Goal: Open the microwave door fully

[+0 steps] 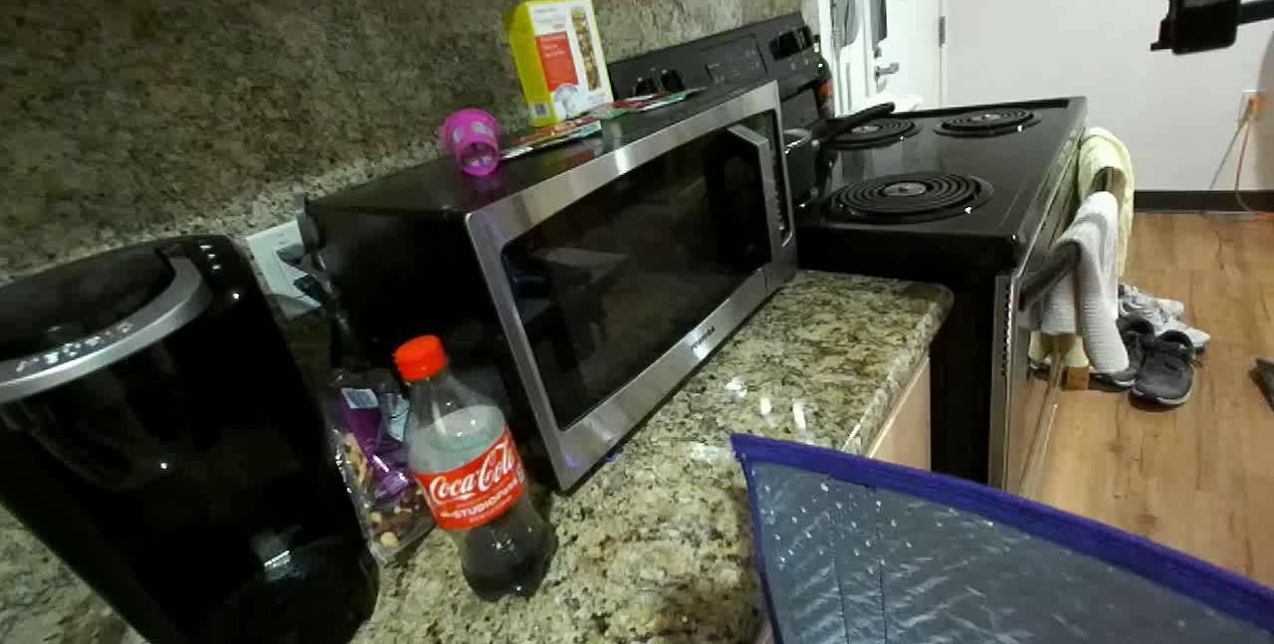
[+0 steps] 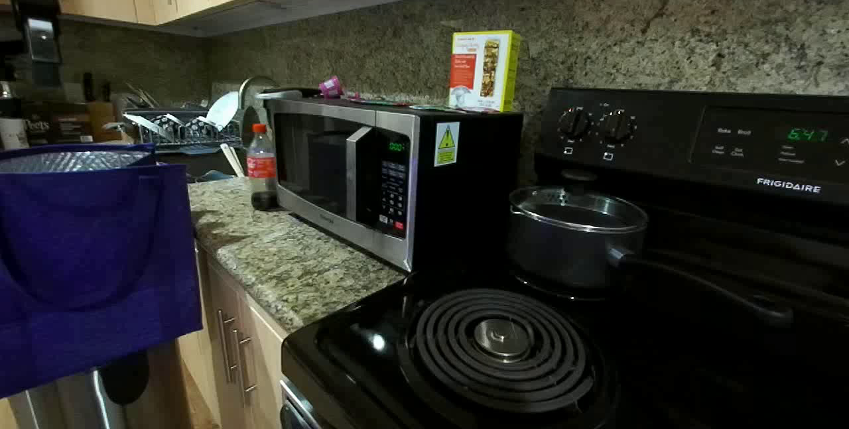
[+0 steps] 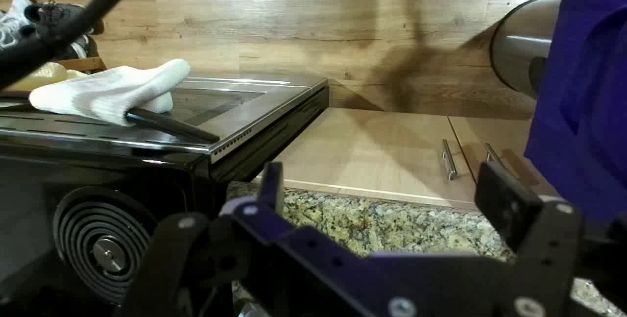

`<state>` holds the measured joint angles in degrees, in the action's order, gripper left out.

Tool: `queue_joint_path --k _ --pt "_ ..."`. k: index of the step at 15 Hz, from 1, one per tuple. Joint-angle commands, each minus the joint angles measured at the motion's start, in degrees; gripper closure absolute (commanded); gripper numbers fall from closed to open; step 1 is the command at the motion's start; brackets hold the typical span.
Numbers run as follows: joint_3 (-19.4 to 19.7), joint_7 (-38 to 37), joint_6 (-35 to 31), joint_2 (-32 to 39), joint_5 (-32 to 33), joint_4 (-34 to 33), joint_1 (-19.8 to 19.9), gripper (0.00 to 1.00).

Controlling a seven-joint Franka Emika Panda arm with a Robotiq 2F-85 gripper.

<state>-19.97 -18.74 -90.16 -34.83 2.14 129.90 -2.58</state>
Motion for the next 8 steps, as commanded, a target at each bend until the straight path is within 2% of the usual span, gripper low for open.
queue_joint_path --k 1,8 --pt "1.31 -0.87 0.19 0.47 0.76 -0.19 -1.82 0.0" --pt "2.3 -0.6 -1.2 2.1 0.04 -1.33 -1.58 0.0"
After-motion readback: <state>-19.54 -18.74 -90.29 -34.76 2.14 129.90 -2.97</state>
